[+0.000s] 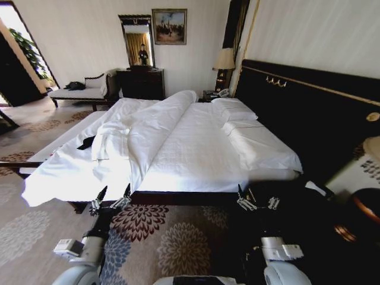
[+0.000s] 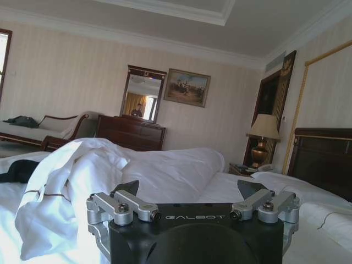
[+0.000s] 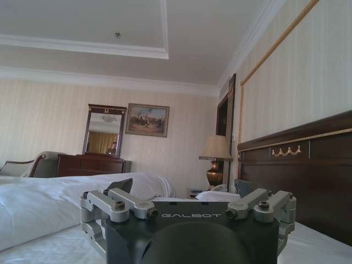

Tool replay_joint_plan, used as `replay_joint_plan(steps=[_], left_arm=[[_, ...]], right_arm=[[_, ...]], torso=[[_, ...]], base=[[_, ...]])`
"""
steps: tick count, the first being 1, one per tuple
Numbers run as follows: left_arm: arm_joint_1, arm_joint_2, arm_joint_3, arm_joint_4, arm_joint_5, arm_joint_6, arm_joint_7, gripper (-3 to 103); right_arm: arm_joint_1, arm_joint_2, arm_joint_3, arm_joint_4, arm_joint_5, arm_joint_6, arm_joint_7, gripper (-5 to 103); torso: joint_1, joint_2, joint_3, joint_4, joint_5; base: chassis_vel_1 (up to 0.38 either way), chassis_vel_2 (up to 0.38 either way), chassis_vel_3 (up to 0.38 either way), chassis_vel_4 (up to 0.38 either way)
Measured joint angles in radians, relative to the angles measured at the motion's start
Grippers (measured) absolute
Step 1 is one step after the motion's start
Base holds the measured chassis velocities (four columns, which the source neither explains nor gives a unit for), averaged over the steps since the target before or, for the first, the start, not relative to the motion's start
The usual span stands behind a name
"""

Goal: Fold the clothes on the bed.

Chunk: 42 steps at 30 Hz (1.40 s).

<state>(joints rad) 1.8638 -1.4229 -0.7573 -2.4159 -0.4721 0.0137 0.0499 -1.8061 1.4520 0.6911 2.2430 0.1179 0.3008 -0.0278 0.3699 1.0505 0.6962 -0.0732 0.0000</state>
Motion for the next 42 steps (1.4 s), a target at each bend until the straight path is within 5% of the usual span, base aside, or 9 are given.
replay_joint_plan(steps=[42], left_arm=[[0.030,-0.022,0.005,-0.014,0.031,-0.030,-0.002,100]], right_arm=[[0.007,0.003,-0.008,0.000,0.017,0.019,0.008,100]], torso=[[0.000,0.000,0.000,0.0000,-0.0001]], base=[[-0.126,0.121,0.125,-0.122]])
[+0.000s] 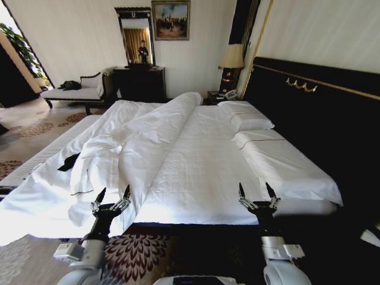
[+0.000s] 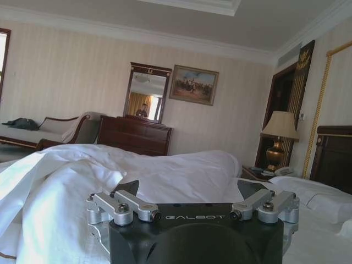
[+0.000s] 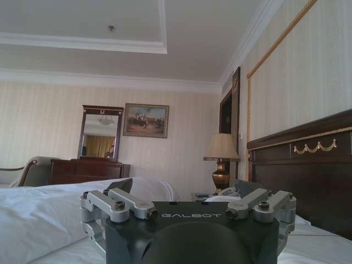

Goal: Fold the clothes on the bed.

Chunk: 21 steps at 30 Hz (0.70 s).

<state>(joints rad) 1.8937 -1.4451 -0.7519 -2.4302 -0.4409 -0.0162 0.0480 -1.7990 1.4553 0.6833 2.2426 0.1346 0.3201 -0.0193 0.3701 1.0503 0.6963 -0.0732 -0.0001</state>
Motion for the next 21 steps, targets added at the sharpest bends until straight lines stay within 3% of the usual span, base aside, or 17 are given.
replay_joint_plan(steps=[21], left_arm=[[0.022,0.003,0.010,-0.021,0.018,-0.002,0.002,100]], right_arm=[[-0.002,0.006,0.006,0.002,-0.018,0.001,-0.006,100]], torso=[[0.000,0.000,0.000,0.0000,0.0001]], base=[[0.000,0.000,0.000,0.000]])
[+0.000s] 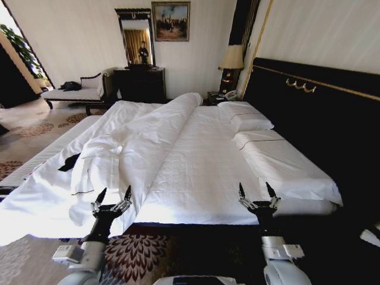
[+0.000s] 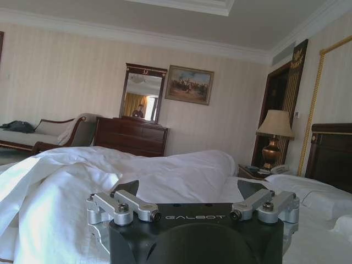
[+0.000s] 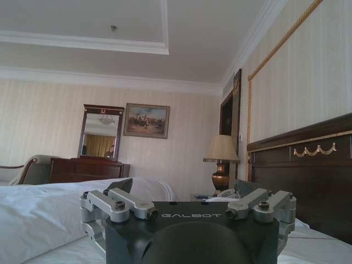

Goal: Fold the clothes on the bed.

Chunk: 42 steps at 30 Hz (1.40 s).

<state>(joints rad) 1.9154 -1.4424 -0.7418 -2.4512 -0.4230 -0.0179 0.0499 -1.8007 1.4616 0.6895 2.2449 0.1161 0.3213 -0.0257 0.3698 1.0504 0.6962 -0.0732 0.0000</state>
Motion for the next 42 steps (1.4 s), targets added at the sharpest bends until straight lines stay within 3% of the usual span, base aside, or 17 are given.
replay_joint_plan(steps=[11,28,42], left_arm=[[0.002,-0.001,0.007,-0.002,0.008,-0.002,0.001,100],[0.001,-0.003,0.012,0.010,0.014,-0.008,0.001,100],[-0.001,-0.006,0.016,0.013,0.016,-0.013,0.001,100]], right_arm=[[-0.001,0.003,0.002,0.002,-0.001,0.006,0.002,100],[0.001,0.010,-0.002,-0.006,-0.005,0.024,0.002,100],[0.001,0.012,0.004,-0.007,-0.003,0.050,-0.016,100]], torso=[[0.000,0.000,0.000,0.0000,0.0002],[0.000,0.000,0.000,0.0000,0.0001],[0.000,0.000,0.000,0.0000,0.0005]], base=[[0.092,0.086,-0.072,-0.087],[0.232,0.234,-0.223,-0.237],[0.030,0.050,-0.038,-0.058]])
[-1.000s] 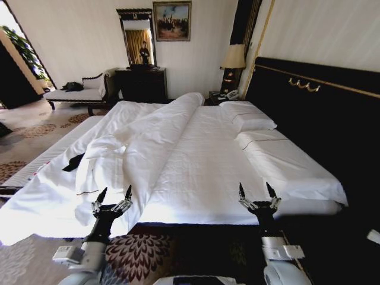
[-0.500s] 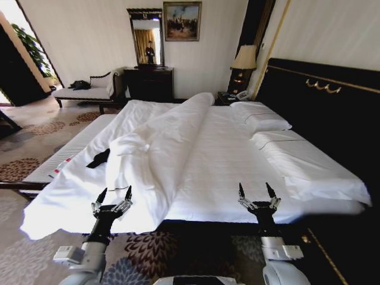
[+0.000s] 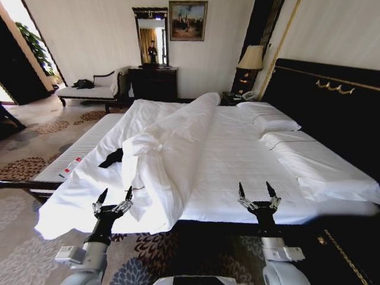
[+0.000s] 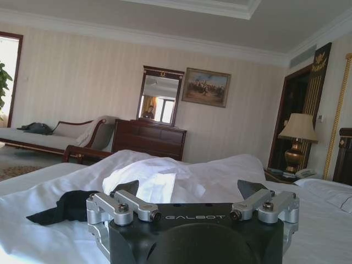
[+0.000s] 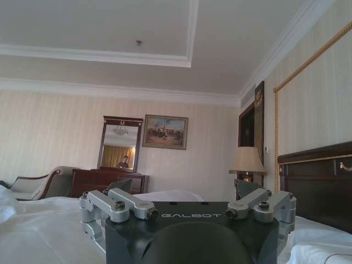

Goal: Fold the clothes on the bed.

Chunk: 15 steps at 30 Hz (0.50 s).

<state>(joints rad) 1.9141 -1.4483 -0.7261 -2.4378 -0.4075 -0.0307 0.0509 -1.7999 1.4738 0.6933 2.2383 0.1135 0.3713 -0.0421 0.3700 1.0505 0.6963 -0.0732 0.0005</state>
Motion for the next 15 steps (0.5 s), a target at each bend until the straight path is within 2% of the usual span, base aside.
replay_joint_plan(steps=[5,15], left_arm=[[0.000,0.001,-0.002,0.000,0.000,-0.001,0.000,100],[-0.002,0.000,-0.004,0.000,-0.001,-0.005,0.000,100]], right_arm=[[0.000,0.004,0.002,0.000,-0.009,-0.011,0.021,100],[-0.002,0.003,0.004,0.003,-0.009,-0.013,0.028,100]], torso=[[0.000,0.000,0.000,0.0001,-0.0009],[0.000,0.000,0.000,0.0000,-0.0003]], base=[[-0.002,-0.011,-0.002,0.002],[0.004,0.005,-0.005,-0.008]])
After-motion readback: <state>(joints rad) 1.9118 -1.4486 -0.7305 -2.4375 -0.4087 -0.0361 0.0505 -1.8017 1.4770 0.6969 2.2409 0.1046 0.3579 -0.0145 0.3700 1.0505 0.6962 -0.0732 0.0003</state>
